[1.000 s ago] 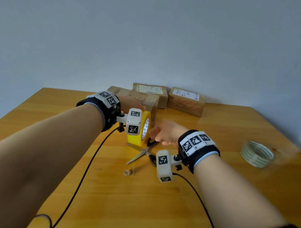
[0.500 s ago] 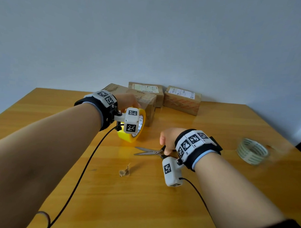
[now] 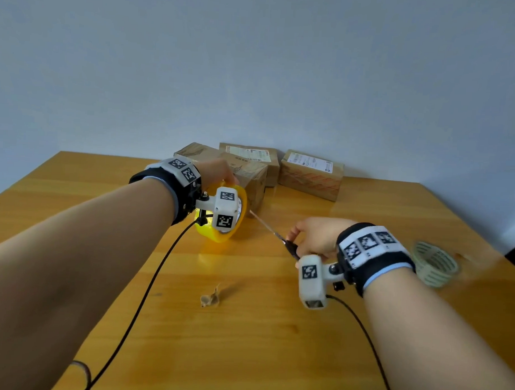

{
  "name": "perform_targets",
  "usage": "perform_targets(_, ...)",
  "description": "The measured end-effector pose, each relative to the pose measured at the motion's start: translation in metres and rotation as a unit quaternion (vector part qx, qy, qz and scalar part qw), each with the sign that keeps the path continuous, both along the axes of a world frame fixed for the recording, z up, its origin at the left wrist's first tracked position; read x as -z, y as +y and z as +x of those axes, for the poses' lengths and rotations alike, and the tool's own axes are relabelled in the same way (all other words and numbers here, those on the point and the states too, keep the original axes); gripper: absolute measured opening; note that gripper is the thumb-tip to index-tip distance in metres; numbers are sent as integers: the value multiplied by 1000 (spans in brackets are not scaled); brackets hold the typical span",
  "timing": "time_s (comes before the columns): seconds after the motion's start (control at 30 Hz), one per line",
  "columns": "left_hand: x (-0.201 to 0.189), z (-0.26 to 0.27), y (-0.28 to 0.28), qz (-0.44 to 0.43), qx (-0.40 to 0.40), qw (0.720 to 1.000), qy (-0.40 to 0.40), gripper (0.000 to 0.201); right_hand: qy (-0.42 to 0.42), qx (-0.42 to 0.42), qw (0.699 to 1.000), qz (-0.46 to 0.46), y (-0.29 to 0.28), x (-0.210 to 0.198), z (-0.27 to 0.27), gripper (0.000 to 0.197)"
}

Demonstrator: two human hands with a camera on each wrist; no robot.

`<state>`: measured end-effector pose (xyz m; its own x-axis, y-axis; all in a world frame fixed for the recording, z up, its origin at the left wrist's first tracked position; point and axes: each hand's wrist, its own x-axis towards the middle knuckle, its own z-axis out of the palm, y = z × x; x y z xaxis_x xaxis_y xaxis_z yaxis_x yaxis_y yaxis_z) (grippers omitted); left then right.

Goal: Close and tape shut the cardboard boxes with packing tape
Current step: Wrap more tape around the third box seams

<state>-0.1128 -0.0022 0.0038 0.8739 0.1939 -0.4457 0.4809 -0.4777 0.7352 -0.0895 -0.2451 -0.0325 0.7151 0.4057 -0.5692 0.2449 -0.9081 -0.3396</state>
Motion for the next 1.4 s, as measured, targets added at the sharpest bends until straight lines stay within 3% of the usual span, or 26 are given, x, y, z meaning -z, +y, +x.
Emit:
perform_targets(0.1, 1, 3, -6, 52, -1, 999, -12, 27, 94, 74, 977, 176, -13, -6, 7, 39)
perform_targets(0.2, 3, 4, -7, 82, -10, 997, -2, 50, 149, 103, 943, 280, -13, -11, 12, 31)
perform_targets(0.23, 4, 5, -6, 78, -13, 997, -1, 51, 155, 98, 937, 298, -11, -11, 14, 38)
perform_targets(0.33, 1, 6, -5, 80, -11, 997, 0, 37, 177, 103, 918, 340, -5, -4, 23, 82)
perform_targets(0.4, -1, 5, -6, 86, -4, 996, 2, 28, 179, 119, 906, 363, -1, 1, 27, 88)
perform_targets(0.67, -1, 5, -1, 44, 27, 999, 5, 19, 190, 121, 901, 372, 26, -6, 43, 92)
perform_targets(0.83, -4, 0, 2, 94, 35, 995, -5, 24, 181, 145, 898, 373, 45, -9, 42, 43)
perform_targets(1.0, -5, -3, 11, 114, 52, 992, 27, 34, 141, 160, 906, 365, 48, -6, 40, 27)
perform_targets(1.17, -12, -13, 7, 142, 39, 989, 19, 29, 141, 167, 910, 353, 53, -2, 39, 55)
perform_targets(1.33, -20, -24, -4, 219, 48, 974, 15, 2, 156, 165, 910, 347, 50, -5, 37, 56)
perform_targets(1.4, -20, -28, 0, 220, 38, 974, 26, 26, 168, 144, 926, 307, 44, -4, 35, 56)
